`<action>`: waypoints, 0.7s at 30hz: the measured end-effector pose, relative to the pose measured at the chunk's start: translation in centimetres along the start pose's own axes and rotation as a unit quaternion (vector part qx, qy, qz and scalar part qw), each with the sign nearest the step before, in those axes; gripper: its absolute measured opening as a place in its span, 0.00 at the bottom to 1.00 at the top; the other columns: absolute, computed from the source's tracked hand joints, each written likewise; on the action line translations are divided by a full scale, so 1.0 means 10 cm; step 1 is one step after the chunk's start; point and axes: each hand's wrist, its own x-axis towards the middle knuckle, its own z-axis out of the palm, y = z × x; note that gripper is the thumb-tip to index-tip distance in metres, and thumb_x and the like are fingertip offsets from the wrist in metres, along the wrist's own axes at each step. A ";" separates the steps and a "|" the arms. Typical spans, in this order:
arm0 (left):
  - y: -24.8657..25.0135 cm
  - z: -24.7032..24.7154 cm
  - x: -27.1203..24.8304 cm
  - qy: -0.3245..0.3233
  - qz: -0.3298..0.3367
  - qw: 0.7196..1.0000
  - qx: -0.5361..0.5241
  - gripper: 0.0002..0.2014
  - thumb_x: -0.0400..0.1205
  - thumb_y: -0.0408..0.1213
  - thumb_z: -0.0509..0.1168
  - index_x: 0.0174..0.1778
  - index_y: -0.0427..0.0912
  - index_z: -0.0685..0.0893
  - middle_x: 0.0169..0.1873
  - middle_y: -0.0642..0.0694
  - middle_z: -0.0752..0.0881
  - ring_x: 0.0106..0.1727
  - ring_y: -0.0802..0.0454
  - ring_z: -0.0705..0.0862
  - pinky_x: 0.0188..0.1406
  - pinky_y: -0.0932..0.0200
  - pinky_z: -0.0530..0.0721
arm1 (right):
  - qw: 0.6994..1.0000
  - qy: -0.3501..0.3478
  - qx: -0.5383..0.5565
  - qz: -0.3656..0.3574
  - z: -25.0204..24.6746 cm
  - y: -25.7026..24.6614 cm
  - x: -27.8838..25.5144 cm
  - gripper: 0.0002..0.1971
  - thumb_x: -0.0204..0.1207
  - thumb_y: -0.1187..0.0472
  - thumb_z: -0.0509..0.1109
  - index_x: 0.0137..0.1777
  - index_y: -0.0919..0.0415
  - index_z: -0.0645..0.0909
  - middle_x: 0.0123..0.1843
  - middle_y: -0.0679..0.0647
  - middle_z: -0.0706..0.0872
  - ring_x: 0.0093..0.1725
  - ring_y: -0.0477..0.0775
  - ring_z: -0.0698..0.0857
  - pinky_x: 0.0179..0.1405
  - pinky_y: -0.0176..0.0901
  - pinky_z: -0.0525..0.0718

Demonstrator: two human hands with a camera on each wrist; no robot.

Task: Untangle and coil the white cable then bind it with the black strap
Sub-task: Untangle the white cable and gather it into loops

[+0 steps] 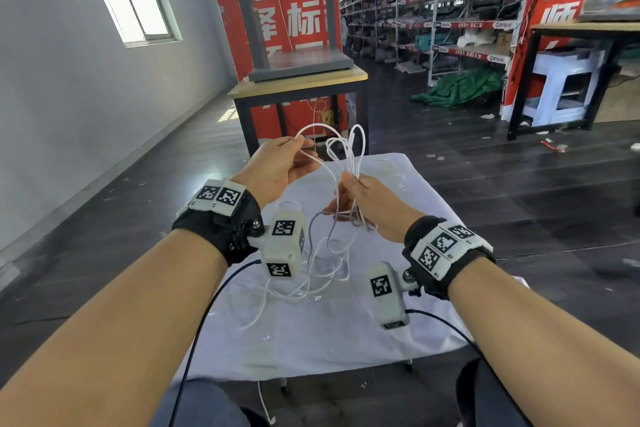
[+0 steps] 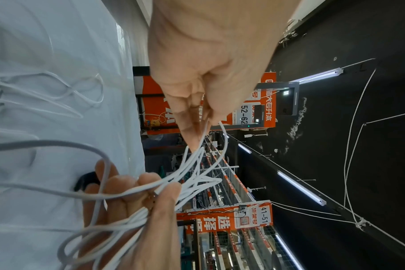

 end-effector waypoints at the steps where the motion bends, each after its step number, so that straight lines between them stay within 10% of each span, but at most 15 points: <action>1: -0.01 -0.01 0.01 0.001 -0.003 1.000 0.007 0.11 0.87 0.35 0.59 0.51 0.34 0.84 0.40 0.40 0.86 0.37 0.53 0.86 0.31 0.66 0.86 | 1.000 -0.011 0.005 -0.001 0.00 0.00 -0.01 0.19 0.88 0.51 0.50 0.47 0.64 0.75 0.48 0.67 0.90 0.46 0.60 0.88 0.50 0.46 0.85; 21: -0.20 -0.01 -0.07 -0.069 -0.073 0.994 0.053 0.09 0.83 0.32 0.65 0.55 0.34 0.85 0.41 0.41 0.87 0.37 0.54 0.87 0.34 0.65 0.87 | 0.996 -0.091 0.020 0.012 0.04 0.00 -0.08 0.16 0.87 0.54 0.55 0.41 0.62 0.73 0.22 0.47 0.69 0.28 0.49 0.81 0.33 0.33 0.82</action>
